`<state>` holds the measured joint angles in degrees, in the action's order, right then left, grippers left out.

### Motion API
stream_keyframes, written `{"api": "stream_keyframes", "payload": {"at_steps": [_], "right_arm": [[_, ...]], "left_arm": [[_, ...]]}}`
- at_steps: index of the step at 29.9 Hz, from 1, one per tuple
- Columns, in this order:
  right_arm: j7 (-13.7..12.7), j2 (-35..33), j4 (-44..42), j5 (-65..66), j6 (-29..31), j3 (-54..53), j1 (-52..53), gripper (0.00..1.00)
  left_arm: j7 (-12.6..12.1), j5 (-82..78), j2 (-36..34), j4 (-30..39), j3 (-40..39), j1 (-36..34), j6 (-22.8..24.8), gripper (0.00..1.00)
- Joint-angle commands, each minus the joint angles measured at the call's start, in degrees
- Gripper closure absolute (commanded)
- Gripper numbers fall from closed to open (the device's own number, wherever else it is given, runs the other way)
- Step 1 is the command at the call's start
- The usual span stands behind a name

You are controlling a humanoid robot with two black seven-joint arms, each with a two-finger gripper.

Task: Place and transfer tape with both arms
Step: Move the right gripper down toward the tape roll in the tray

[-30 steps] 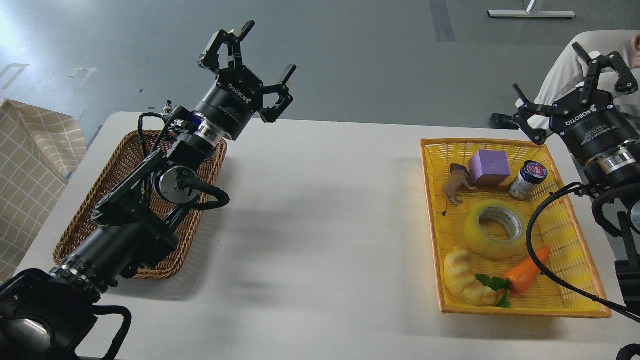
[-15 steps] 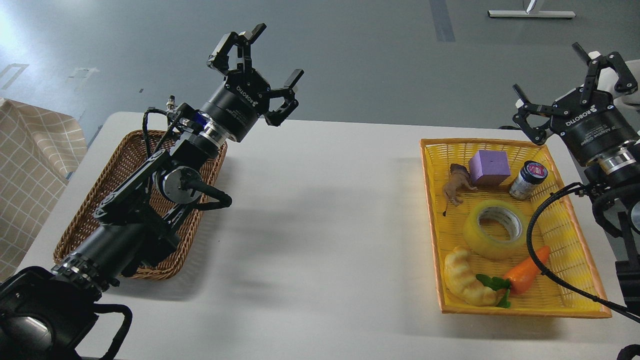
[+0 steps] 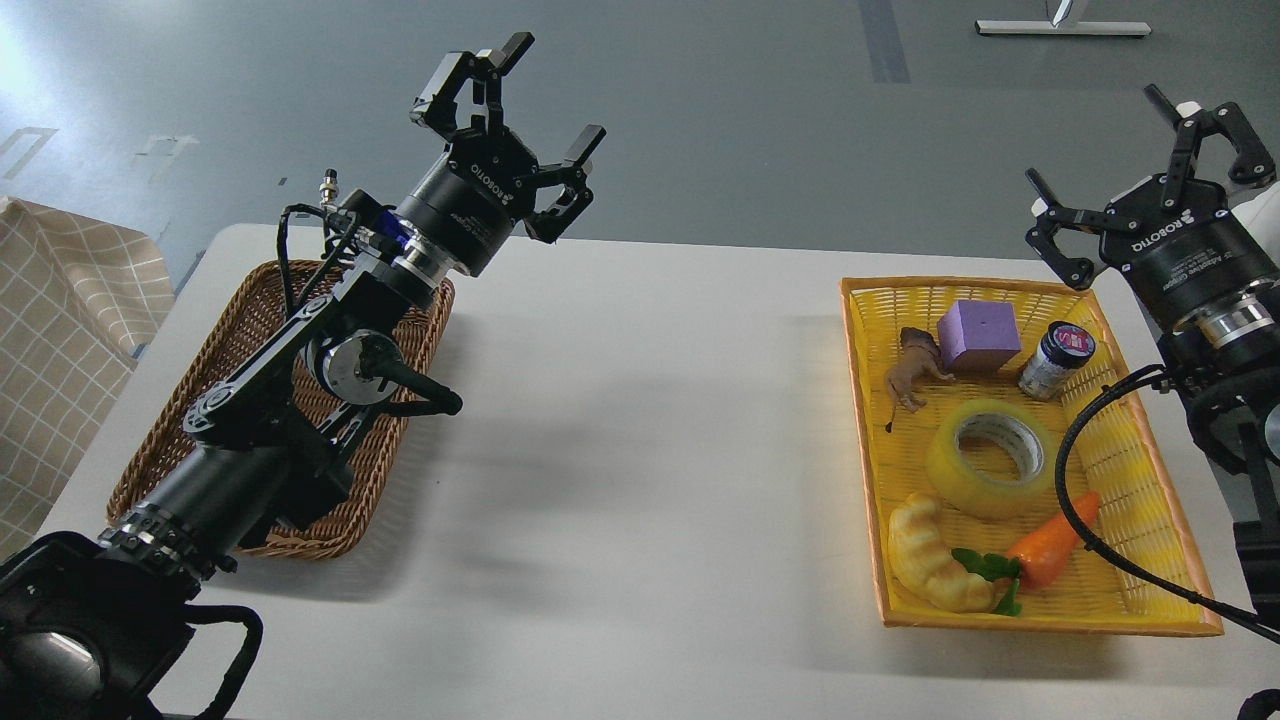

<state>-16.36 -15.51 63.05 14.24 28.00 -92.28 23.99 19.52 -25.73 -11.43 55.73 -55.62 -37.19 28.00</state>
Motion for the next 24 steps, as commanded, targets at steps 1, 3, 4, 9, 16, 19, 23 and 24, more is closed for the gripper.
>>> {"api": "stream_keyframes", "payload": {"at_steps": [1,3,4,9,16,19,23,24], "right_arm": [[-0.17,-1.89,-0.03,0.08,0.00,0.17,0.09,0.00],[-0.17,-2.77,-0.12,0.17,0.00,0.08,0.09,0.00],[-0.17,-3.21,-0.12,0.26,0.00,0.08,0.09,0.00],[-0.17,-5.23,0.06,0.96,0.00,0.52,0.09,0.00],[-0.26,-15.23,1.02,9.90,0.00,6.22,0.70,0.00],[-0.26,-22.25,2.78,15.18,0.00,11.05,1.40,0.00],[-0.17,-28.42,5.68,19.67,0.00,14.23,1.58,0.00],[-0.17,-30.26,6.90,21.95,0.00,14.76,1.41,0.00]], "left_arm": [[-0.36,1.73,0.01,-0.01,0.07,0.01,0.00,0.00],[-0.36,2.53,0.01,-0.09,0.07,0.01,0.00,0.00],[-0.45,2.96,-0.08,-0.18,-0.01,0.01,0.00,0.00],[-0.54,4.64,0.01,-0.45,0.07,0.18,0.00,0.00],[-0.45,4.90,0.01,-0.53,-0.01,0.10,0.00,0.00],[-0.45,4.90,0.01,-0.53,-0.01,0.10,0.00,0.00],[-0.45,4.90,0.09,-0.53,-0.01,0.45,0.00,0.00],[-0.36,4.90,0.18,-0.53,-0.01,0.45,0.00,0.00]]}}
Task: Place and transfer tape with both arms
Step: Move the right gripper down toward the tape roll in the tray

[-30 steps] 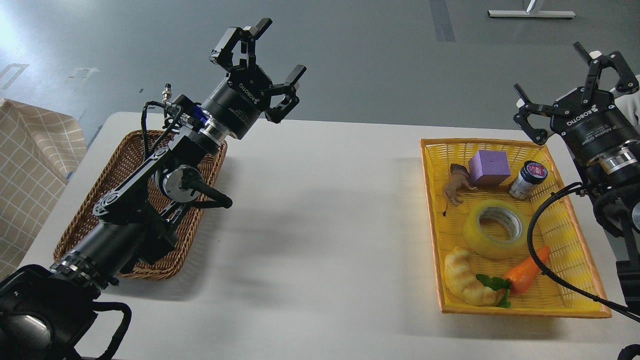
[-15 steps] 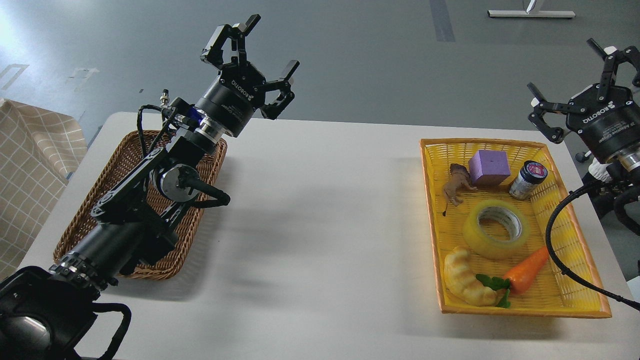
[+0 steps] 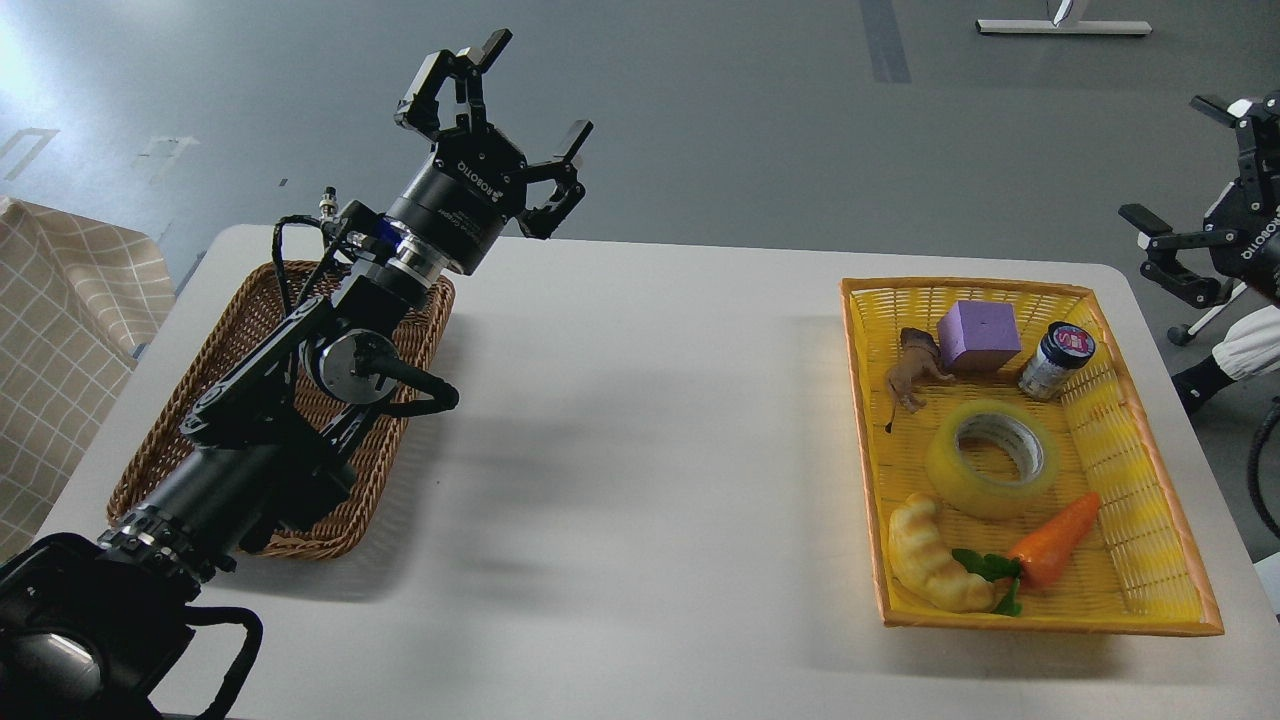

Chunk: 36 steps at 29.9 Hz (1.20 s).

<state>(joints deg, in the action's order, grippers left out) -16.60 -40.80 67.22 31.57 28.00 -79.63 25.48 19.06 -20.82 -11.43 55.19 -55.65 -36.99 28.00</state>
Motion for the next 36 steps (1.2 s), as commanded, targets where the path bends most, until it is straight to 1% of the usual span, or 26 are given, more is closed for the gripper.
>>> {"api": "stream_keyframes", "payload": {"at_steps": [1,5,6,7,10,12,16,18,21,24,26,33,36], "right_arm": [[-0.01,-6.30,3.61,7.34,0.00,2.46,-0.16,0.00],[-0.27,-7.19,5.99,15.35,0.00,2.55,-0.87,0.00],[-0.79,-7.19,6.86,18.94,0.00,3.42,-0.78,0.00],[-1.93,-7.19,7.74,22.45,0.00,4.65,-0.43,0.00],[-3.96,-7.19,9.41,26.43,0.00,6.76,-0.25,0.00],[-6.24,-7.45,11.70,29.85,0.00,9.39,-0.17,0.00],[-8.35,-7.89,13.64,32.85,0.00,13.26,0.36,0.00],[-9.93,-7.89,14.43,35.04,0.00,17.99,2.37,0.00],[-10.29,-7.98,14.26,35.41,0.00,23.97,7.02,0.00],[-11.08,-7.80,13.99,35.41,0.00,26.89,10.19,0.00],[-11.08,-7.80,14.08,35.23,0.00,27.86,11.25,0.00],[-11.17,-8.07,14.08,35.23,0.00,31.20,10.91,0.00],[-11.17,-9.38,14.08,35.23,0.00,32.69,10.82,0.00]], "left_arm": [[0.10,-0.01,0.18,0.01,0.02,0.34,0.00,0.00],[0.10,-0.01,0.18,0.01,0.02,0.34,0.00,0.00],[0.10,-0.10,0.18,0.01,0.02,0.34,0.00,0.00],[0.10,-0.01,0.18,0.01,0.02,0.34,0.00,0.00],[0.10,-0.10,0.18,0.10,0.10,0.34,0.00,0.00],[0.10,-0.10,0.10,0.27,0.10,0.34,0.00,0.00],[0.10,-0.10,-0.08,0.27,0.10,0.52,0.00,0.00],[0.10,-0.10,-0.26,0.27,0.02,0.52,0.00,0.00],[0.19,-0.10,-0.26,0.27,0.02,0.52,0.00,0.00],[0.27,-0.10,-0.26,0.27,0.02,0.52,0.00,0.00],[0.36,-0.10,-0.26,0.27,-0.07,0.52,0.00,0.00],[0.45,-0.10,-0.61,0.27,-0.16,0.52,0.00,0.00],[0.54,-0.01,-0.70,0.27,-0.25,0.52,0.00,0.00]]}}
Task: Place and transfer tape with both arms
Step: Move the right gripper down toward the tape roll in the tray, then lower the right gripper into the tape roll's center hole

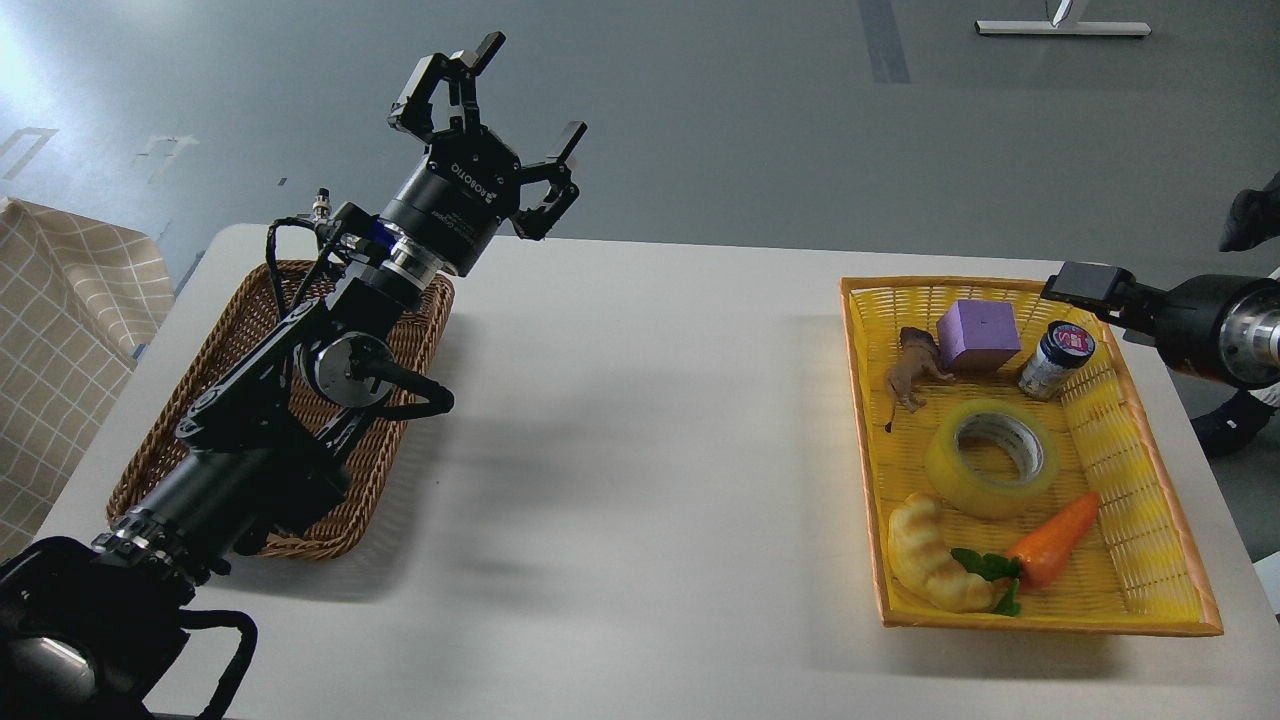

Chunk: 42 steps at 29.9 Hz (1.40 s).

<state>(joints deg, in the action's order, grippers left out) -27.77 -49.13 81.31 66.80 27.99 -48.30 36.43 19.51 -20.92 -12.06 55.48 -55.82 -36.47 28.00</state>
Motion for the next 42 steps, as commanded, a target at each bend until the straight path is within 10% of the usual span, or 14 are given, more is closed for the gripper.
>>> {"api": "stream_keyframes", "payload": {"at_steps": [1,42], "right_arm": [[0.00,-1.40,-0.01,0.00,0.01,1.89,0.04,0.00],[0.00,-0.96,2.53,7.99,0.01,8.22,-1.80,0.06]], "left_arm": [[0.09,0.09,-0.07,0.07,-0.08,0.00,0.00,0.00],[0.18,0.18,-0.15,0.42,-0.08,-0.18,0.00,0.00]]}}
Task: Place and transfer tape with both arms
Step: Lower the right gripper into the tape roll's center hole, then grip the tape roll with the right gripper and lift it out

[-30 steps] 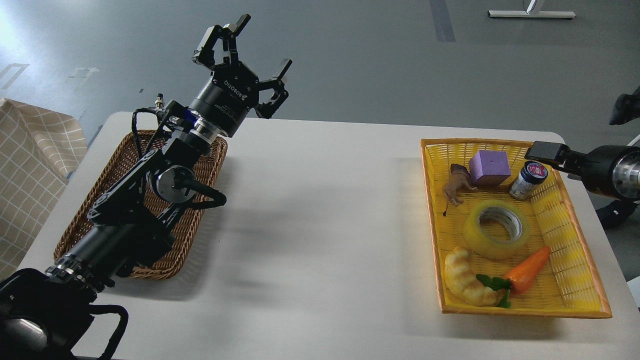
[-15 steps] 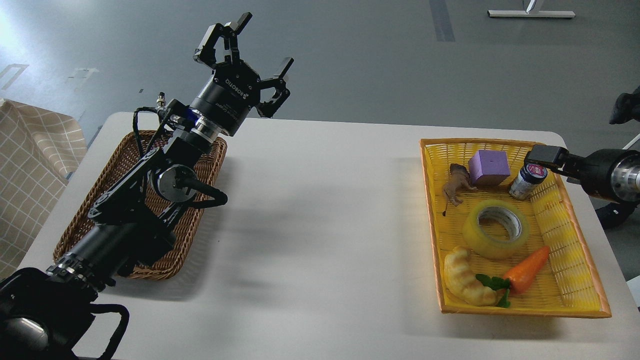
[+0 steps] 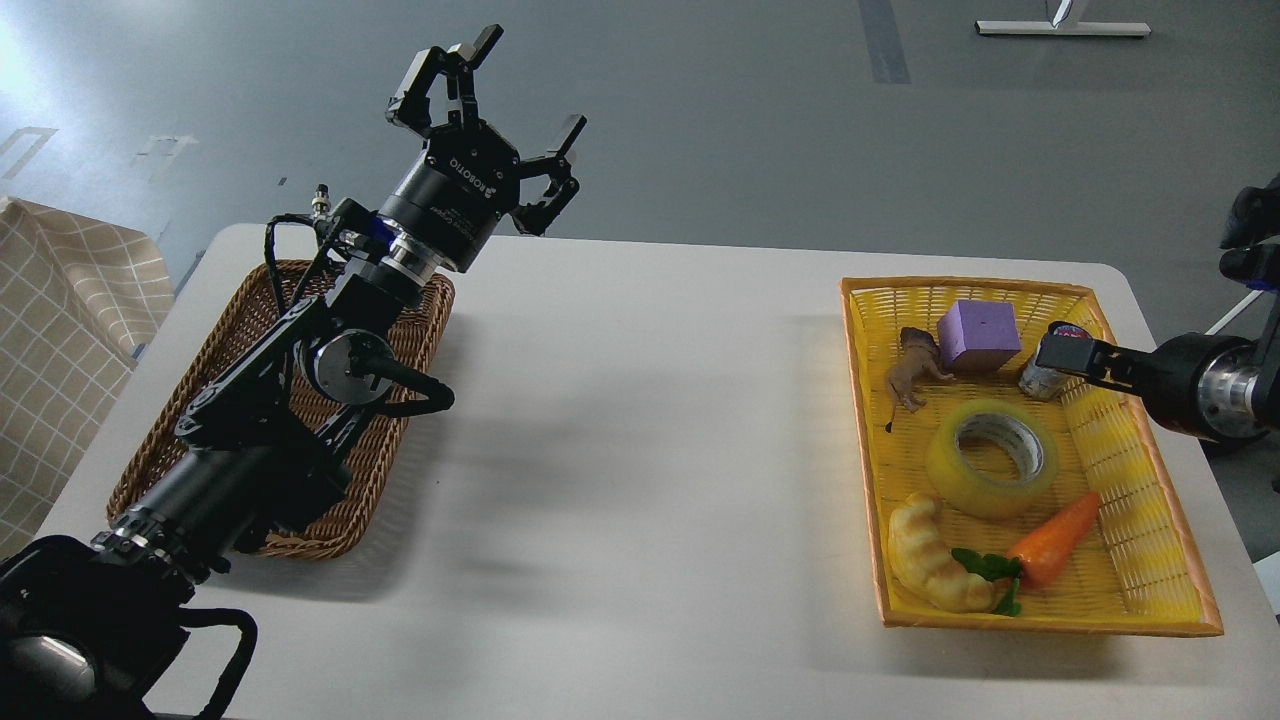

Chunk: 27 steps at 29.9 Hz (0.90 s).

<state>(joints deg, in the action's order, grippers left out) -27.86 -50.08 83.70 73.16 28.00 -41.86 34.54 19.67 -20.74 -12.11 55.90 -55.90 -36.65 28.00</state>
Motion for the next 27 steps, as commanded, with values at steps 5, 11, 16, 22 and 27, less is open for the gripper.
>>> {"api": "stream_keyframes", "payload": {"at_steps": [5,11,16,22,27], "right_arm": [[0.00,0.33,0.15,6.72,0.00,3.79,0.00,0.14],[0.09,0.60,0.42,7.43,0.00,5.21,-0.09,0.19],[0.09,1.56,0.50,7.43,0.00,7.58,-0.09,0.30],[0.00,3.14,0.33,7.69,0.00,9.16,-0.09,0.37],[-0.14,3.59,-0.02,8.93,0.00,9.25,-0.27,0.39]], "left_arm": [[0.02,0.00,-0.19,-0.01,0.00,0.00,0.00,0.00],[0.02,0.00,-0.19,-0.01,0.00,0.00,0.00,0.00],[0.02,0.00,-0.11,-0.01,0.00,0.00,0.00,0.00],[0.02,0.00,-0.02,-0.01,-0.08,0.00,0.00,0.00],[0.02,0.00,-0.02,-0.01,-0.08,0.00,0.00,0.00]]}}
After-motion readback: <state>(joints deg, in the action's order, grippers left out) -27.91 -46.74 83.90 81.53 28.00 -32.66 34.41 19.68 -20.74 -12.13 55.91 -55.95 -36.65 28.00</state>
